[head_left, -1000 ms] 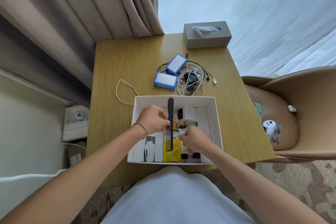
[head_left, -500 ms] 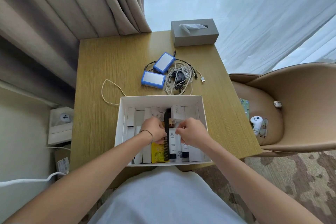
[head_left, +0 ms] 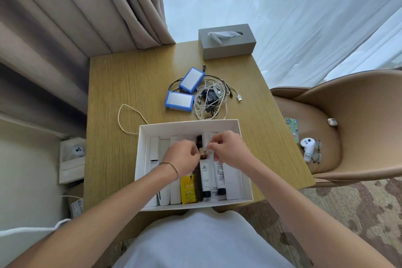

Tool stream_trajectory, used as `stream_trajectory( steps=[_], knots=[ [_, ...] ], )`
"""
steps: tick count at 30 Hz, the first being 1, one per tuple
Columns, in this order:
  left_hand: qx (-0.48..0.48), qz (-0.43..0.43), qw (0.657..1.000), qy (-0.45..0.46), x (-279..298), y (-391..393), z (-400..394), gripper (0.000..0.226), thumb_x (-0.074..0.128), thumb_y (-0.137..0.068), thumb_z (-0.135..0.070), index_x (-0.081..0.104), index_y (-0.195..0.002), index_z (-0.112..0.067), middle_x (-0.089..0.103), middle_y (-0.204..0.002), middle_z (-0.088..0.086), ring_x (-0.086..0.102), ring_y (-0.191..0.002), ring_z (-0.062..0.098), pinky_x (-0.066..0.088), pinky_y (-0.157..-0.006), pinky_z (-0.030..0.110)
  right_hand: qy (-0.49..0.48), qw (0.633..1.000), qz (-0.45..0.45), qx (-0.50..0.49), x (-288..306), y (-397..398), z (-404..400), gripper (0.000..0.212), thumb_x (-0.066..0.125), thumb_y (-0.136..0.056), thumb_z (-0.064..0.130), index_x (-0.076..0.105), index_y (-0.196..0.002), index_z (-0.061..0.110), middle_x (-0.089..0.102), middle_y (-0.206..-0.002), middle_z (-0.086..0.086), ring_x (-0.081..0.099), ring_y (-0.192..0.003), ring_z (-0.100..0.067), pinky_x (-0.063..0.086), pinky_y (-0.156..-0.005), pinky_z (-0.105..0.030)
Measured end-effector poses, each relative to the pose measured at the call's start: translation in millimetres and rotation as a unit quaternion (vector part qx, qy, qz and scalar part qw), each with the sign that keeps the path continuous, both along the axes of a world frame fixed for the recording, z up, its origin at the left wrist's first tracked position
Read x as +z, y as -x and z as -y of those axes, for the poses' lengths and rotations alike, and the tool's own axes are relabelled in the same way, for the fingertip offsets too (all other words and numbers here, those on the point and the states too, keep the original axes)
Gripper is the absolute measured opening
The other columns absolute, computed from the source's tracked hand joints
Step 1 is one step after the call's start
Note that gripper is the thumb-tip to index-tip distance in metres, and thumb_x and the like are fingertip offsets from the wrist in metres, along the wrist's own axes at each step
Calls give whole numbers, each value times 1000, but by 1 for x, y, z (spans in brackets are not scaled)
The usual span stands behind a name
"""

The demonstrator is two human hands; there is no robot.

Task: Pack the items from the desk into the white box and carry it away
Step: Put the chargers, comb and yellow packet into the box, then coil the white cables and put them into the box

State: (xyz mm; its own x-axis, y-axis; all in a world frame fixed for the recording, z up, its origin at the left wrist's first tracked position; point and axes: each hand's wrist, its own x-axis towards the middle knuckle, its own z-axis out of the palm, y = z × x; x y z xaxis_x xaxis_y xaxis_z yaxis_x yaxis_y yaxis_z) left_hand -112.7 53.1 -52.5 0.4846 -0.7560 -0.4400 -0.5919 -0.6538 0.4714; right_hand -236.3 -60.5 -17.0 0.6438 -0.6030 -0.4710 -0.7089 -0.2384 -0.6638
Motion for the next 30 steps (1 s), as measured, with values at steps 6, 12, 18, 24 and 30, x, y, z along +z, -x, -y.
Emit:
stream_trajectory(
  steps=[6, 12, 18, 24, 30],
  knots=[
    [-7, 34, 995, 95, 46, -17, 26, 11, 60, -87, -34, 70, -88, -31, 68, -80, -12, 63, -78, 10, 53, -68, 29, 15, 998, 61, -24, 25, -17, 36, 14, 64, -95, 18, 76, -90, 12, 73, -63, -5, 61, -50, -8, 58, -63, -34],
    [-10, 58, 988, 146, 67, -43, 69, 10, 61, -87, -27, 70, -92, -27, 70, -89, -11, 63, -89, 11, 53, -74, 31, 45, 993, 94, -62, 40, -30, 85, 16, 64, -93, 17, 77, -84, 13, 72, -61, -2, 63, -50, -6, 59, -66, -38],
    [-23, 93, 981, 169, 66, -60, 125, 19, 59, -89, -23, 68, -106, -24, 69, -103, -4, 60, -99, 17, 52, -82, 37, 62, 988, 54, -128, 24, -30, 141, 20, 61, -90, 18, 74, -74, 18, 70, -58, 1, 62, -55, -13, 60, -72, -44],
    [-21, 133, 986, 94, 38, -74, 184, 22, 53, -93, -35, 67, -107, -26, 70, -103, -3, 61, -93, 17, 47, -69, 31, 66, 988, -8, -139, -2, -37, 183, 20, 58, -87, 20, 76, -79, 21, 73, -67, 5, 71, -69, -17, 62, -72, -41],
    [7, 141, 989, -47, 3, -82, 223, 37, 52, -93, -54, 64, -102, -20, 70, -95, 2, 63, -88, 21, 49, -67, 32, 18, 991, 14, -133, -26, -47, 191, 19, 58, -91, 18, 76, -87, 18, 73, -68, 3, 68, -66, -15, 62, -74, -43]
  ],
)
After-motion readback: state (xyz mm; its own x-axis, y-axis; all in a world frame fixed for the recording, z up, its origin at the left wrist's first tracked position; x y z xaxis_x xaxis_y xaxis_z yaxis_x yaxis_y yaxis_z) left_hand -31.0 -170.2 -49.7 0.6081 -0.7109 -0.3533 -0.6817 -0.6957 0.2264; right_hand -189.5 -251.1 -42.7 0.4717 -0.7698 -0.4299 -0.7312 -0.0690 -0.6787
